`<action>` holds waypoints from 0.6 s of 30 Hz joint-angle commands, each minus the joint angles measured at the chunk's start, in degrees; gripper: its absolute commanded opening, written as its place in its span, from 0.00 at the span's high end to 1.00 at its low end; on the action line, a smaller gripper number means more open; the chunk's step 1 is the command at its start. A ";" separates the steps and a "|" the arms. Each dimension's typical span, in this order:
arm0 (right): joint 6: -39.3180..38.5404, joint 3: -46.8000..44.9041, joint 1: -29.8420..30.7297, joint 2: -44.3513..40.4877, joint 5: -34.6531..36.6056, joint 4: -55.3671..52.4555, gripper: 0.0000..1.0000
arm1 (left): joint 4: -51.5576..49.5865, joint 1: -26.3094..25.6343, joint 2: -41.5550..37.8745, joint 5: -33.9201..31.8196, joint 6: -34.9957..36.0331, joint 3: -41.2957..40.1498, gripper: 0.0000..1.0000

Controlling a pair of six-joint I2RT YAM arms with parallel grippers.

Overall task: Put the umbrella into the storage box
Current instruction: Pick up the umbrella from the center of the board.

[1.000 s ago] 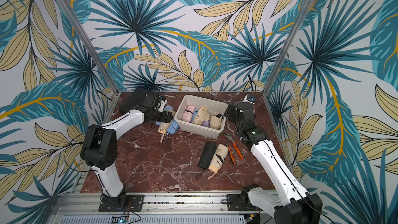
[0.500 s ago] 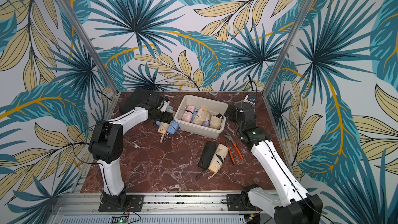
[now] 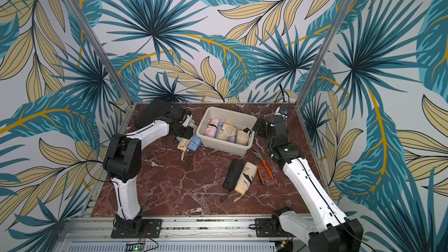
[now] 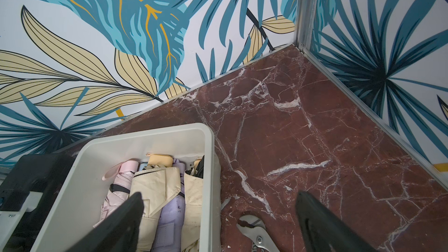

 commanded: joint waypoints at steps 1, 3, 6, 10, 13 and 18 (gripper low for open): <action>0.66 -0.16 -0.18 -0.20 -0.37 -0.10 0.01 | 0.09 -0.04 -2.41 -1.49 0.16 -1.20 0.46; 0.75 0.02 -0.18 -0.17 -0.64 -0.06 0.00 | 0.46 -0.06 -4.49 -1.55 0.05 -2.94 0.49; 0.81 0.33 -0.18 -0.20 -1.01 -0.10 0.01 | 0.95 -0.04 -8.03 -0.76 -0.65 -6.20 0.57; 1.24 0.55 -0.18 -0.25 -1.77 -0.10 0.01 | 1.86 -0.07 -13.22 1.96 -2.31 -11.72 0.66; 1.93 0.45 -0.18 -0.55 -2.45 -0.14 0.01 | 2.87 -0.26 -17.74 4.23 -3.63 -16.60 0.67; 2.90 0.09 -0.18 -1.27 -3.26 -0.57 0.00 | 4.10 -2.75 -26.06 7.68 -6.89 -24.77 0.67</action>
